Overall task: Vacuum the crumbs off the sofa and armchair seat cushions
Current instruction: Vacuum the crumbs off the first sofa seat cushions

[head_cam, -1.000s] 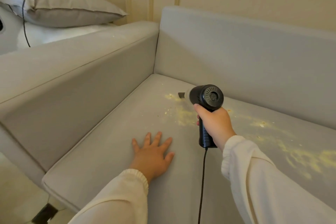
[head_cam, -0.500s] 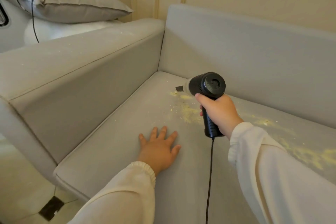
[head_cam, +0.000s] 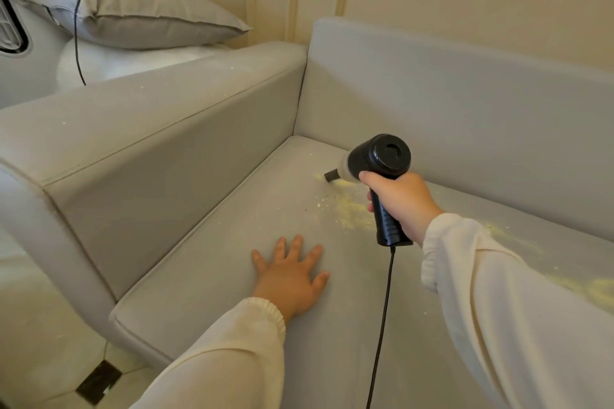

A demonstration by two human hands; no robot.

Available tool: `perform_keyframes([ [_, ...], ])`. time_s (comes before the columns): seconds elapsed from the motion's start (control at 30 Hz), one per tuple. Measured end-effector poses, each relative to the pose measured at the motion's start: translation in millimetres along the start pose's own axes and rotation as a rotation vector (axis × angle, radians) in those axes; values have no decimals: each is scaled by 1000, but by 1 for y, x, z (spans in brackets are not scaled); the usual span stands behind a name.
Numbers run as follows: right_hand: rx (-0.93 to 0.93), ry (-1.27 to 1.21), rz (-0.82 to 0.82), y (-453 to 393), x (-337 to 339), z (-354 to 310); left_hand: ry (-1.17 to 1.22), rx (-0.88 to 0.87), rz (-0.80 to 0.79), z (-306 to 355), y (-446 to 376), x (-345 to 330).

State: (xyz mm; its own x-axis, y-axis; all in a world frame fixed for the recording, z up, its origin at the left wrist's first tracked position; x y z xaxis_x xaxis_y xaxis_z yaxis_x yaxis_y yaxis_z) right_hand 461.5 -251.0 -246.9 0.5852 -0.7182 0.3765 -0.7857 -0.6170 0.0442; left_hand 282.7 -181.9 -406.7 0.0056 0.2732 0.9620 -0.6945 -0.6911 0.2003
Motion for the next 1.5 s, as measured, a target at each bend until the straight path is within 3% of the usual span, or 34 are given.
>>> perform_keyframes([
  [0.4, -45, -151, 12, -49, -34, -5, 28, 1, 12, -7, -16, -3],
  [0.7, -28, -83, -14, -77, -62, 0, 32, -3, 3, -11, -19, -6],
  [0.97, -67, -53, -122, -50, -48, 11, 33, -5, 6, -9, -20, 0],
  [1.33, 87, 109, -260, 16, -56, 0, -4, 16, -5, -13, -5, 6],
  [1.5, 138, 132, -340, 54, -62, -8, -47, 104, -56, -48, 28, 18],
])
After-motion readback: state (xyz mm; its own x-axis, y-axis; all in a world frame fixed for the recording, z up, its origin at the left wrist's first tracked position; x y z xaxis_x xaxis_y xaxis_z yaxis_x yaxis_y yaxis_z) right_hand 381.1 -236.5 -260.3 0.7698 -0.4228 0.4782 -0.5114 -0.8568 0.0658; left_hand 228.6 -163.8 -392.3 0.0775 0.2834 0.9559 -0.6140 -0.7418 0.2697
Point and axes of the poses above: each hand's wrist, its own y-axis away from the middle knuckle, its own x-axis out of the back of the hand, z = x × y, the point moved 6 cm from there along -y, towards the middle knuckle, and after that the axes turned 6 degrees about z, right-handed, at the moved point
